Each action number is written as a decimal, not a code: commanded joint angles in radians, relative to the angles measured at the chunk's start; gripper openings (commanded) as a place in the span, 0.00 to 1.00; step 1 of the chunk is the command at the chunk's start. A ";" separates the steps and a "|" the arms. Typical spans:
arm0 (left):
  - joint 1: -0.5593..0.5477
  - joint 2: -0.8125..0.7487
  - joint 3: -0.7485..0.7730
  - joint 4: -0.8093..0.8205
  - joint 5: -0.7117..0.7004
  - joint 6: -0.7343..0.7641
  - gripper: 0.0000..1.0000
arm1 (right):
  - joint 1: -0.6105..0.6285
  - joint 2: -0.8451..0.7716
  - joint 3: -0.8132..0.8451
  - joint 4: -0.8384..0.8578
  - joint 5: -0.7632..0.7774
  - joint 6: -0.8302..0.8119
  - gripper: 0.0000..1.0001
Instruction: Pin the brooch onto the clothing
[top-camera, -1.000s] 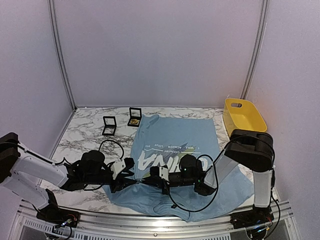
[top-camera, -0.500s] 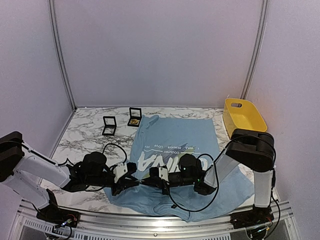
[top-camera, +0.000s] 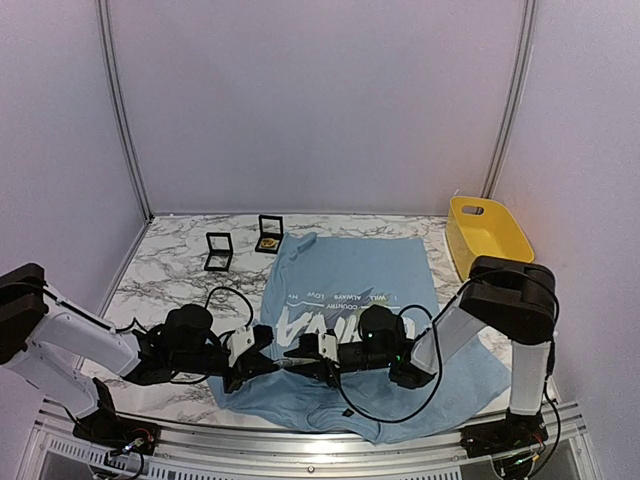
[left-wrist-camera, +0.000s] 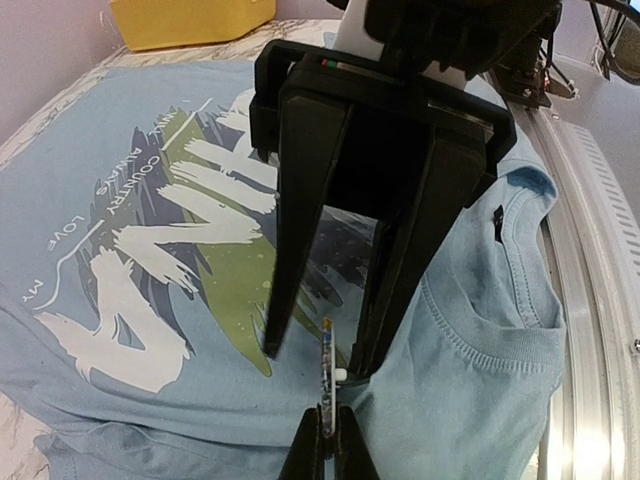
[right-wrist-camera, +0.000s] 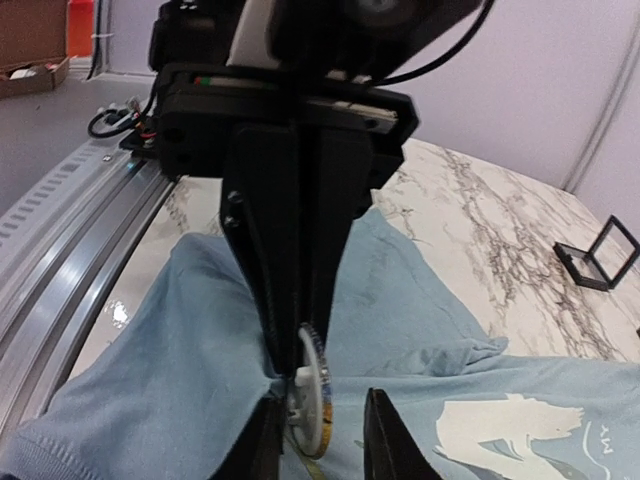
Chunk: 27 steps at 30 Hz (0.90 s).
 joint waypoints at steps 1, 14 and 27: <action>-0.006 -0.034 -0.020 0.045 -0.012 -0.018 0.00 | 0.000 -0.099 -0.031 -0.078 0.075 -0.051 0.29; -0.005 -0.073 -0.018 0.045 0.006 -0.034 0.00 | 0.002 -0.094 -0.062 -0.100 -0.007 0.082 0.25; -0.004 -0.098 0.011 0.042 0.130 -0.094 0.00 | -0.030 0.019 -0.013 -0.096 0.038 0.139 0.00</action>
